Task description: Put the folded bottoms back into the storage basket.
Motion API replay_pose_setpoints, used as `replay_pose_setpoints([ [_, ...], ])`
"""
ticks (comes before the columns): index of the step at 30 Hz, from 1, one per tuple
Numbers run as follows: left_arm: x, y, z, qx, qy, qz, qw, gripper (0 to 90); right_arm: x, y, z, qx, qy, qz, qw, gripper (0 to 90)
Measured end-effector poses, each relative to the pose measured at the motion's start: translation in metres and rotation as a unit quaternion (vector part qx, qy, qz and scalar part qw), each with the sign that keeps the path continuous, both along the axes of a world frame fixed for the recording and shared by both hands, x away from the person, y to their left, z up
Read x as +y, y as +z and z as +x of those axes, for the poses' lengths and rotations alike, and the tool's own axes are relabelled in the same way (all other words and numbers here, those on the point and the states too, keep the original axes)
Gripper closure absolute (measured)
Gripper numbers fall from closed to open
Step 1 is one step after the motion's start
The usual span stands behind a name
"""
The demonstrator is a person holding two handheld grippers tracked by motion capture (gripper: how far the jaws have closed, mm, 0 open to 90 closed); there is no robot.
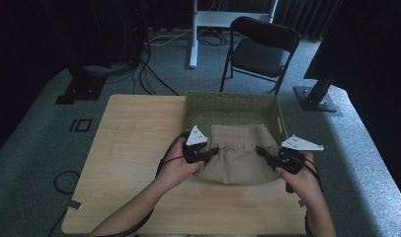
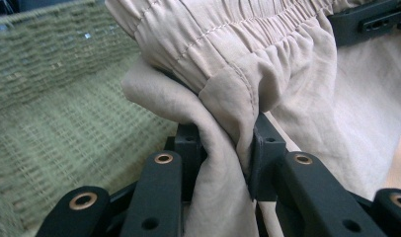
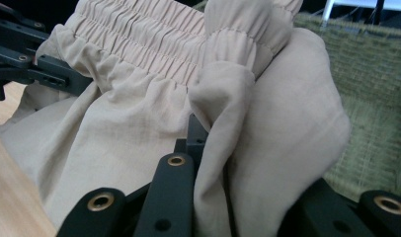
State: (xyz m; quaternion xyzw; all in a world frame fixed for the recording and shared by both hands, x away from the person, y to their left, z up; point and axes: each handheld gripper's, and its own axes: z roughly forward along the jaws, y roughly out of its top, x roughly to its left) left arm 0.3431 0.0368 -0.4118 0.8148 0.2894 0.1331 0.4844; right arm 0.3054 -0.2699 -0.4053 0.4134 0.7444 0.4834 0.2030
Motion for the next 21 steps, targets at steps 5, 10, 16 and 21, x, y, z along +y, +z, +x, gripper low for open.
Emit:
replay_pose_setpoints([
  [5,0.001,0.008,0.01,-0.006,-0.001,-0.006,1.0,72.9,0.0,0.008,0.009,-0.007,0.0,0.005,1.0,77.9],
  [10,-0.001,0.013,0.018,-0.015,0.001,-0.007,0.9999,72.9,-0.003,0.014,0.018,-0.01,0.001,0.008,0.9999,78.0],
  [16,-0.003,0.017,0.025,-0.021,0.0,-0.01,0.9997,72.9,-0.004,0.02,0.027,-0.014,-0.002,0.011,0.9998,77.9],
  [21,-0.004,0.026,0.037,-0.025,-0.003,-0.016,0.9996,72.8,-0.008,0.024,0.037,-0.011,-0.004,0.024,0.9996,77.8],
])
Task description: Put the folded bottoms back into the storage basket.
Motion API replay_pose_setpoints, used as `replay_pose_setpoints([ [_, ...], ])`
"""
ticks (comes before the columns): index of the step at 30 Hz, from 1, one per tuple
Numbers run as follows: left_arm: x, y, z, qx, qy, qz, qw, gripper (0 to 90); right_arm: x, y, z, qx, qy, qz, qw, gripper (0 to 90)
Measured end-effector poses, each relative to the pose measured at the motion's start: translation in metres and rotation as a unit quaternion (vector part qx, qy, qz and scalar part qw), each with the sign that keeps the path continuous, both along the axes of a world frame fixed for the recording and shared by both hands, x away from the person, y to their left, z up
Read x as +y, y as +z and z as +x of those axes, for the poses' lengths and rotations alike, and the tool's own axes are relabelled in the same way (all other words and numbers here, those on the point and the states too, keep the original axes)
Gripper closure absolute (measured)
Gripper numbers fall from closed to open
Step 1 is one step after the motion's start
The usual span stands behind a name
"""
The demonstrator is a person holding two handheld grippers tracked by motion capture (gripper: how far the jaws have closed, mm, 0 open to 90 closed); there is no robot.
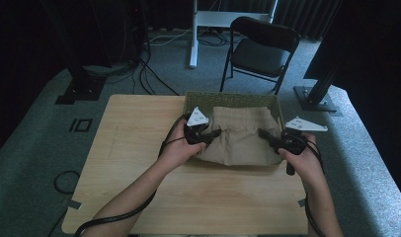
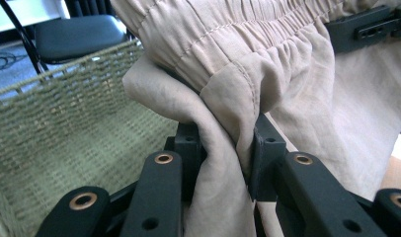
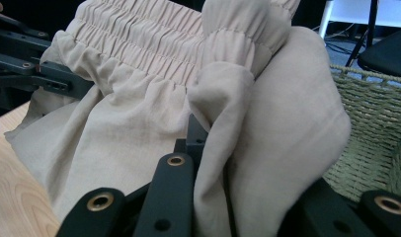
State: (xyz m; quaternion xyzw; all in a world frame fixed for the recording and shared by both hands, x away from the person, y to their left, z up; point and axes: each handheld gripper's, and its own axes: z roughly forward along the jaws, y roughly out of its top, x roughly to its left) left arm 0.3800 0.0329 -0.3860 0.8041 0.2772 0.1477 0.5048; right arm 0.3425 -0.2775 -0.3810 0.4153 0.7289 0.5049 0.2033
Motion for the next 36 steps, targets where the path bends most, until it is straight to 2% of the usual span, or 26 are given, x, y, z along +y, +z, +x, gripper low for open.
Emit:
replay_pose_setpoints([
  [5,0.0,0.005,0.013,-0.003,0.0,-0.014,0.9999,72.9,-0.002,0.003,0.01,-0.001,-0.003,0.006,1.0,77.7],
  [7,-0.001,0.006,0.017,-0.011,-0.001,-0.012,0.9999,72.9,-0.003,0.005,0.014,-0.002,-0.004,0.007,1.0,77.7],
  [13,-0.002,0.005,0.028,-0.012,-0.001,-0.015,0.9998,73.0,-0.005,0.009,0.029,0.0,-0.008,0.003,1.0,77.5],
  [16,-0.003,0.005,0.035,-0.015,0.003,-0.017,0.9997,73.0,-0.005,0.009,0.037,-0.001,-0.008,0.009,0.9999,77.5],
  [21,-0.004,0.006,0.042,-0.015,0.005,-0.011,0.9998,73.0,-0.005,0.008,0.047,0.0,-0.013,0.01,0.9999,77.4],
  [22,-0.006,0.005,0.05,-0.014,0.008,-0.011,0.9998,73.0,-0.004,0.007,0.052,-0.002,-0.016,0.006,0.9999,77.4],
  [29,-0.008,-0.001,0.067,-0.017,0.011,-0.02,0.9996,73.0,-0.007,0.006,0.069,0.006,-0.021,0.003,0.9998,77.4],
  [31,-0.01,-0.005,0.07,-0.027,0.013,-0.021,0.9993,73.0,-0.006,0.006,0.074,0.003,-0.022,-0.002,0.9998,77.4],
  [36,-0.012,-0.013,0.08,-0.022,0.019,-0.031,0.9991,73.1,-0.007,0.002,0.083,-0.001,-0.025,-0.007,0.9997,77.3],
])
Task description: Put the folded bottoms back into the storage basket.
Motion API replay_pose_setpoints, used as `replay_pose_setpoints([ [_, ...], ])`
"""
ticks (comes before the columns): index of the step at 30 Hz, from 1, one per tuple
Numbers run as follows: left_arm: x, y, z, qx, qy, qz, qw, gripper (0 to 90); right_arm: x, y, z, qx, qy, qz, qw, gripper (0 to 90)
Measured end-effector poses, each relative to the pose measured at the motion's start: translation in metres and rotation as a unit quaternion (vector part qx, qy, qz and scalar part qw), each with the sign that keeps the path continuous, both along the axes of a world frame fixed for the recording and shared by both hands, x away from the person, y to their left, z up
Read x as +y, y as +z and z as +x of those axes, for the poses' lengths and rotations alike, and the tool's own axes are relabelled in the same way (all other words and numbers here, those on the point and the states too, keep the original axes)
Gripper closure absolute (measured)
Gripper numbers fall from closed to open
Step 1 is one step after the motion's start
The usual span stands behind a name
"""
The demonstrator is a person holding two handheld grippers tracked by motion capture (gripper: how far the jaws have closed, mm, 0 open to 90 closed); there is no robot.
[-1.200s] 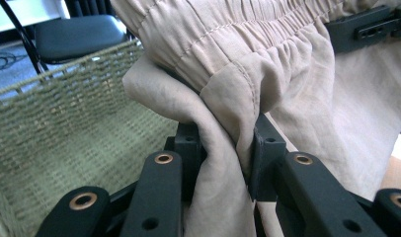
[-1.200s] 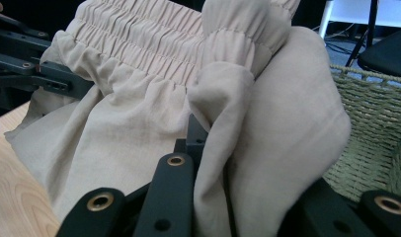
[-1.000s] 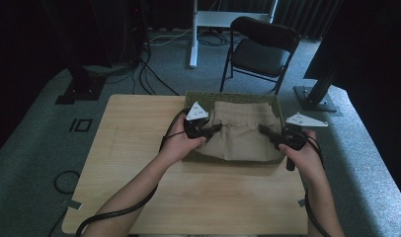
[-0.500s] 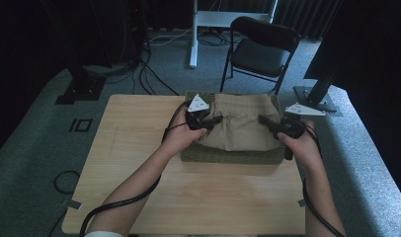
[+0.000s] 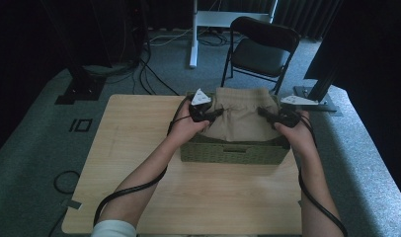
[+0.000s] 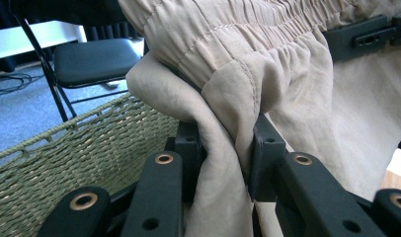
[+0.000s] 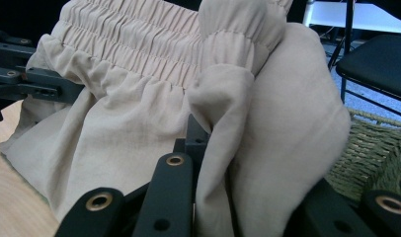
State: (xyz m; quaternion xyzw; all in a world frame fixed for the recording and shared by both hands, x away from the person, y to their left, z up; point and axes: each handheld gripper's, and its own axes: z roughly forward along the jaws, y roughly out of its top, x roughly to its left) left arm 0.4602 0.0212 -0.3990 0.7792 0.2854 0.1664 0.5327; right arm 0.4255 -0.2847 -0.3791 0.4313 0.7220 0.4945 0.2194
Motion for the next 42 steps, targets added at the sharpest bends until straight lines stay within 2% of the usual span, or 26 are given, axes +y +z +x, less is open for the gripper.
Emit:
replay_pose_setpoints([
  [4,-0.002,-0.008,0.01,0.004,0.015,-0.003,0.9999,73.1,-0.002,-0.01,0.013,0.003,0.004,0.005,1.0,77.3],
  [6,-0.003,-0.011,0.013,0.001,0.017,0.007,0.9998,73.1,-0.003,-0.015,0.02,0.002,0.007,0.015,0.9999,77.2],
  [12,-0.006,-0.022,0.022,0.007,0.024,0.01,0.9996,73.1,-0.004,-0.031,0.035,0.01,0.003,0.008,0.9999,76.9],
  [16,-0.008,-0.03,0.03,0.023,0.029,0.005,0.9993,73.1,-0.003,-0.038,0.043,0.012,-0.003,-0.004,0.9999,76.7],
  [21,-0.01,-0.035,0.035,0.03,0.034,0.006,0.999,73.2,-0.002,-0.045,0.05,0.02,-0.009,-0.012,0.9997,76.7],
  [22,-0.011,-0.042,0.039,0.039,0.041,0.011,0.9984,73.2,0.0,-0.051,0.055,0.022,-0.011,-0.023,0.9994,76.7],
  [27,-0.011,-0.051,0.044,0.044,0.046,0.019,0.9978,73.2,0.003,-0.06,0.062,0.037,-0.013,-0.037,0.9986,76.6],
  [31,-0.01,-0.059,0.049,0.058,0.057,0.025,0.9964,73.2,0.008,-0.071,0.068,0.05,-0.015,-0.043,0.9977,76.7],
  [32,-0.01,-0.063,0.051,0.069,0.062,0.028,0.9953,73.2,0.009,-0.073,0.069,0.053,-0.015,-0.042,0.9976,76.8],
  [35,-0.011,-0.069,0.054,0.081,0.066,0.037,0.9938,73.2,0.011,-0.08,0.073,0.061,-0.015,-0.049,0.9968,76.8],
  [38,-0.012,-0.072,0.056,0.084,0.068,0.045,0.9932,73.2,0.013,-0.085,0.076,0.068,-0.018,-0.053,0.9961,76.8],
  [40,-0.013,-0.077,0.058,0.099,0.072,0.047,0.9914,73.2,0.014,-0.092,0.079,0.077,-0.022,-0.054,0.9953,76.8],
  [42,-0.015,-0.081,0.06,0.1,0.071,0.056,0.9909,73.2,0.015,-0.098,0.081,0.084,-0.027,-0.057,0.9945,76.7],
])
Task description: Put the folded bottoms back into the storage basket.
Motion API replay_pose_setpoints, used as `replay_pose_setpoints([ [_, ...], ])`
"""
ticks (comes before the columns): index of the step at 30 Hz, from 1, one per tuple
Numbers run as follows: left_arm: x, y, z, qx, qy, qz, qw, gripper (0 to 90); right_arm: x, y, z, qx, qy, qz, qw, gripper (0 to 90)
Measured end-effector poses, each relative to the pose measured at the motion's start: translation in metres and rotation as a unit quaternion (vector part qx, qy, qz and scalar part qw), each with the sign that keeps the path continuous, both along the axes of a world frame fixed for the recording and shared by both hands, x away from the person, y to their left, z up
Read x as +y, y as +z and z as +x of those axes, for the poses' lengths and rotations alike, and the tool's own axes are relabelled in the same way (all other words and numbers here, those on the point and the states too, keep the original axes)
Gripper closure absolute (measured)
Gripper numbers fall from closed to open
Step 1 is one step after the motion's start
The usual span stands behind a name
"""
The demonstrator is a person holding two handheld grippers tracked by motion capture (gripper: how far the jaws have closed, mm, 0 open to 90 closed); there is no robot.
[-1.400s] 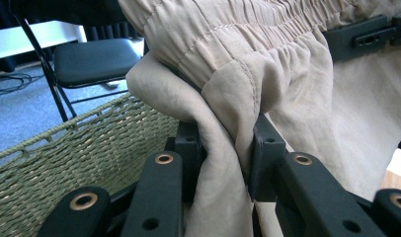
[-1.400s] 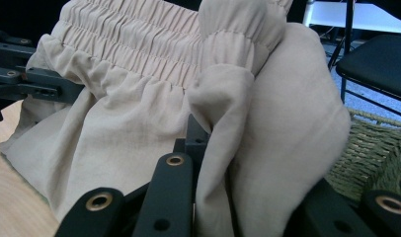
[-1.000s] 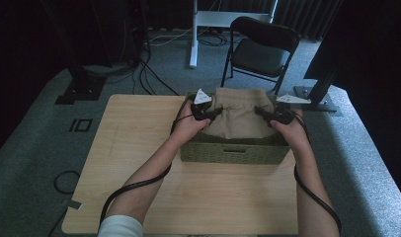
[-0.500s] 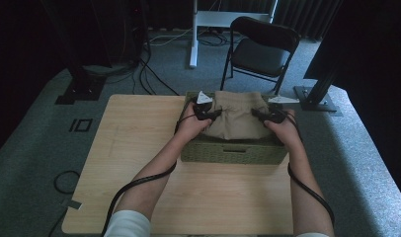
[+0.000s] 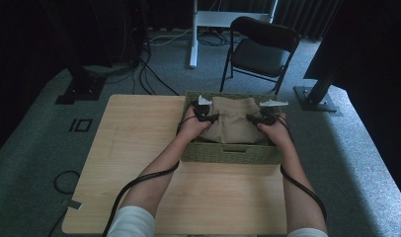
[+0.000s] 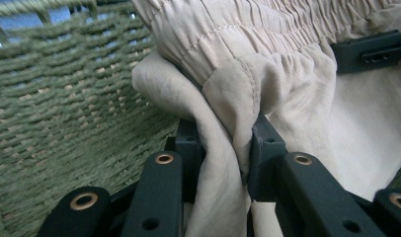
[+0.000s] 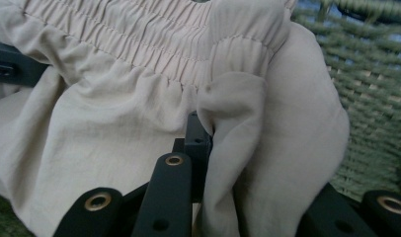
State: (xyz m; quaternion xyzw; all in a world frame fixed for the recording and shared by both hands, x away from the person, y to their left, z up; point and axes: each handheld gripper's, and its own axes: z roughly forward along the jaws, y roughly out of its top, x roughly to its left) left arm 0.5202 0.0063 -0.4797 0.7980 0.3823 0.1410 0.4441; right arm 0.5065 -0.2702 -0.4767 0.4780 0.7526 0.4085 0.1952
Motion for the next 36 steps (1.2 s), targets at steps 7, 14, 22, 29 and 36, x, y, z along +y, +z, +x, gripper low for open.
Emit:
replay_pose_setpoints([
  [7,-0.003,-0.013,0.004,0.025,0.006,0.015,0.9996,72.8,0.005,-0.014,0.004,0.018,-0.013,-0.018,0.9996,76.8],
  [14,-0.005,-0.019,0.008,0.038,0.006,0.029,0.9988,72.8,0.011,-0.021,0.008,0.038,-0.016,-0.045,0.9981,76.7],
  [22,-0.007,-0.028,0.007,0.058,-0.005,0.056,0.9967,69.0,0.012,-0.031,0.01,0.078,-0.012,-0.068,0.9946,73.9],
  [29,-0.008,-0.032,0.008,0.066,-0.004,0.067,0.9955,62.1,0.011,-0.037,0.013,0.095,-0.025,-0.082,0.9918,59.5],
  [36,-0.006,-0.033,0.01,0.074,0.02,0.058,0.9954,35.5,0.007,-0.036,0.015,0.091,-0.059,-0.08,0.9909,34.9],
])
